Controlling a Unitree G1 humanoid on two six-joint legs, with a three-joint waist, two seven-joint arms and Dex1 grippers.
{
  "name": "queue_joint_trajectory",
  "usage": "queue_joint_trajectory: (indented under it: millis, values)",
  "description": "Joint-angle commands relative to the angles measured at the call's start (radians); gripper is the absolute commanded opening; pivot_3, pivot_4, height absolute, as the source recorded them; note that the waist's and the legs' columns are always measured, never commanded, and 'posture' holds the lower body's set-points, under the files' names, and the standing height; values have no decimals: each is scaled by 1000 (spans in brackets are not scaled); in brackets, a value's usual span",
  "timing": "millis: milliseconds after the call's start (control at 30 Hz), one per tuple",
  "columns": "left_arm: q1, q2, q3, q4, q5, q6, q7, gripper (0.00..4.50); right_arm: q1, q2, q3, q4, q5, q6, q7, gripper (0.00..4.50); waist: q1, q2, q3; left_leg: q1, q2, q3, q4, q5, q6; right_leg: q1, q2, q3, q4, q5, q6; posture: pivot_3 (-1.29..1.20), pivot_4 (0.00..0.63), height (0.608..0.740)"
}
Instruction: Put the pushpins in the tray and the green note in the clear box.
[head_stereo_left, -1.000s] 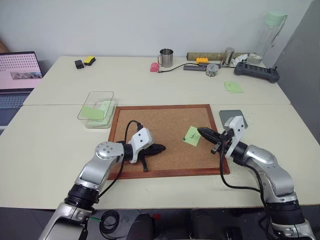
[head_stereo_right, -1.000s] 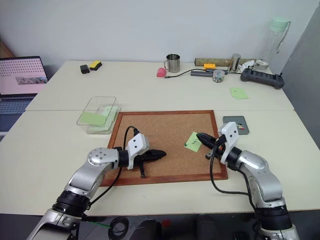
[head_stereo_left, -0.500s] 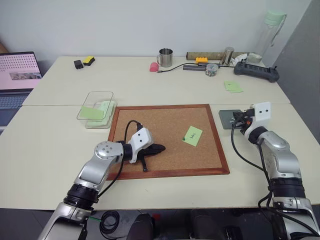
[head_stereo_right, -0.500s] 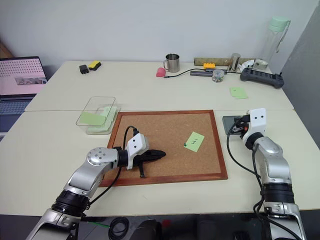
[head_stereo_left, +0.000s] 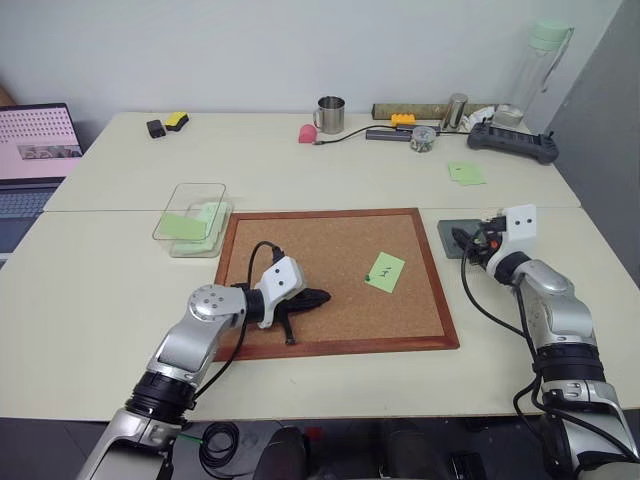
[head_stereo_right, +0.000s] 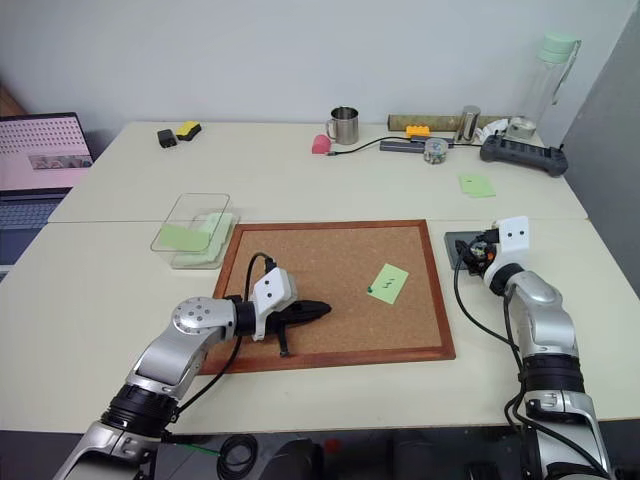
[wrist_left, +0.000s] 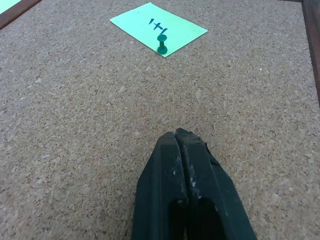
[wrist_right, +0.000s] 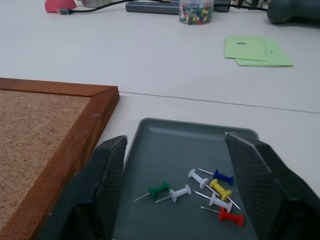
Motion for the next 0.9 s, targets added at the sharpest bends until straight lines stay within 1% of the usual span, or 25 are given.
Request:
queue_joint_trajectory:
  millis: [33,200,300,533,800,867,900]
  values:
    - [25,18,-9,17,18,27,1,0,32,-1,46,-183,54,-37,135,3744,-1,0,0,0,0,0,0,0,0,0,0,0,0,0,0,0,150,740]
    - [19,14,-11,20,19,29,-1,0,105,14,164,-346,63,-9,243,3744,-1,0,0,0,1,-1,0,0,0,0,0,-1,0,0,1,0,150,740]
    - [18,15,-12,20,18,30,-3,0,147,20,245,-394,24,-5,262,3744,0,0,0,0,1,-1,0,0,0,0,0,-1,0,0,1,0,150,740]
    - [18,13,-12,20,17,36,0,0,165,87,326,-374,-1,6,243,3744,-1,0,0,0,1,-1,0,0,0,0,0,-1,0,-1,2,0,150,740]
    - [21,9,-12,16,18,36,6,0,138,134,375,-308,-41,-21,246,3744,0,0,0,0,1,-1,0,0,0,0,0,-1,0,-1,2,0,150,740]
    - [23,9,-11,14,18,35,7,0,137,137,377,-298,-50,-25,251,3378,0,0,0,0,0,-1,0,0,0,0,0,-1,0,-1,2,0,150,740]
    - [25,9,-11,13,18,35,8,0,137,136,379,-294,-52,-26,256,3267,0,0,0,0,1,-1,0,0,0,0,0,-1,0,-1,1,0,150,740]
